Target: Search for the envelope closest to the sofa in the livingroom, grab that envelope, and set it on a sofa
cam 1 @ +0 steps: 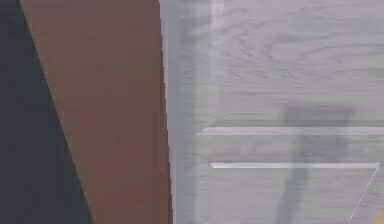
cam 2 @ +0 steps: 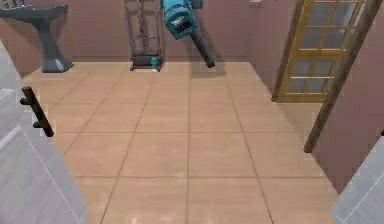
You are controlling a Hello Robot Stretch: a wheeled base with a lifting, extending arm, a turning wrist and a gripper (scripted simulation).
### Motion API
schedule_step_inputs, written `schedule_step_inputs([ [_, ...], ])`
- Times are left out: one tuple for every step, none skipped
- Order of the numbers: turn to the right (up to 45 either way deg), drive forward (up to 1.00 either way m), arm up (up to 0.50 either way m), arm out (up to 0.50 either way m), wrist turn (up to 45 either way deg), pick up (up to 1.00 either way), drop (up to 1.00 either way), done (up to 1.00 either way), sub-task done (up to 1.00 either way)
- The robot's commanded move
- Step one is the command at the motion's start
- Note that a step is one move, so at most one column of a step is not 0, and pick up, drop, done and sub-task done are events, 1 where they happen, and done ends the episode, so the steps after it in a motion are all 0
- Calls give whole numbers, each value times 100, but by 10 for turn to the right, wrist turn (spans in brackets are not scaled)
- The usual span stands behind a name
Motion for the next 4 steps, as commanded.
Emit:
schedule_step_inputs([
  [-450,0,0,0,0,0,0,0,0],
  [-450,0,0,0,0,0,0,0,0],
  [-450,0,0,0,0,0,0,0,0],
  [-210,0,0,0,0,0,0,0,0],
])
